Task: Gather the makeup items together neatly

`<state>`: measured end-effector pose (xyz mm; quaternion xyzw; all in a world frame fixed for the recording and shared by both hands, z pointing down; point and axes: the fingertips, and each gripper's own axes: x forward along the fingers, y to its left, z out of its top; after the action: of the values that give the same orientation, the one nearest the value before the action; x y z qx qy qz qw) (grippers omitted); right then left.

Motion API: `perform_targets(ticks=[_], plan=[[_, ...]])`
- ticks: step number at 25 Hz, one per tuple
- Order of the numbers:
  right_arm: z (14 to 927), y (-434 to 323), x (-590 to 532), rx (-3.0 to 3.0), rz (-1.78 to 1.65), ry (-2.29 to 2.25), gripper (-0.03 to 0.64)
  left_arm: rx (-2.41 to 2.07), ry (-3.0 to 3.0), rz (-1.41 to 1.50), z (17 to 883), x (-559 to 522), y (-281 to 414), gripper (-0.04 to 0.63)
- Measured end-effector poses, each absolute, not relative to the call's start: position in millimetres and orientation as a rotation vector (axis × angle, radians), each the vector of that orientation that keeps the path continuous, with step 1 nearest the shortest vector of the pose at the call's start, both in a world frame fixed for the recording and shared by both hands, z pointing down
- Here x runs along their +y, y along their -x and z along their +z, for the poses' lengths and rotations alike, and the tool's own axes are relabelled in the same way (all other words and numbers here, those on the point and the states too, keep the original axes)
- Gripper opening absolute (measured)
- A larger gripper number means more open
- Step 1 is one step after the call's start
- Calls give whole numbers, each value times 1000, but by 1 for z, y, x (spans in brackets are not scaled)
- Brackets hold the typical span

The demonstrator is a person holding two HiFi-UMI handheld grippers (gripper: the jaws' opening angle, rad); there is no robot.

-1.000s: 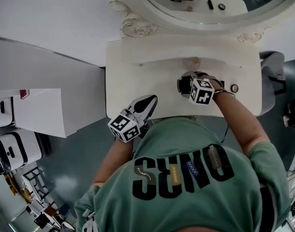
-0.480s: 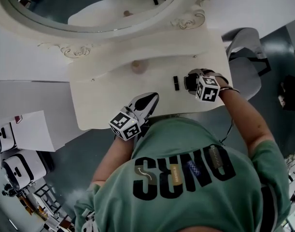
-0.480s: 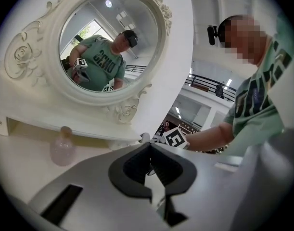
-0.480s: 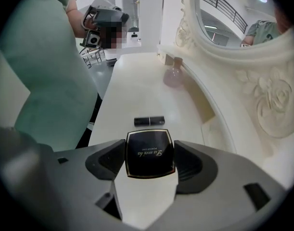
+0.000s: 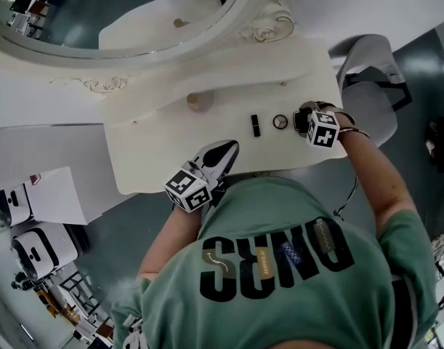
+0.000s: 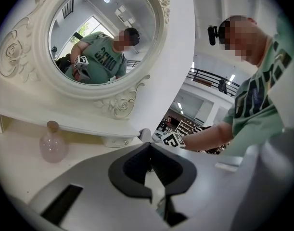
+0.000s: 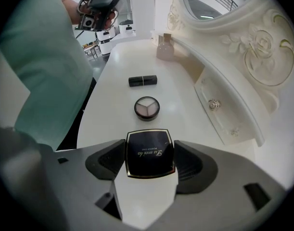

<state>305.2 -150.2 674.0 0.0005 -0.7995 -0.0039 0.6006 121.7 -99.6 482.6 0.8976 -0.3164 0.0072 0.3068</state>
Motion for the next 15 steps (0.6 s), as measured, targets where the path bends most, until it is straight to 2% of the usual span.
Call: perform_targets(ticks=[15], plan=[[677, -311, -156, -1839, -51, -8, 322, -887, -2374, 0, 477, -98, -108, 3]])
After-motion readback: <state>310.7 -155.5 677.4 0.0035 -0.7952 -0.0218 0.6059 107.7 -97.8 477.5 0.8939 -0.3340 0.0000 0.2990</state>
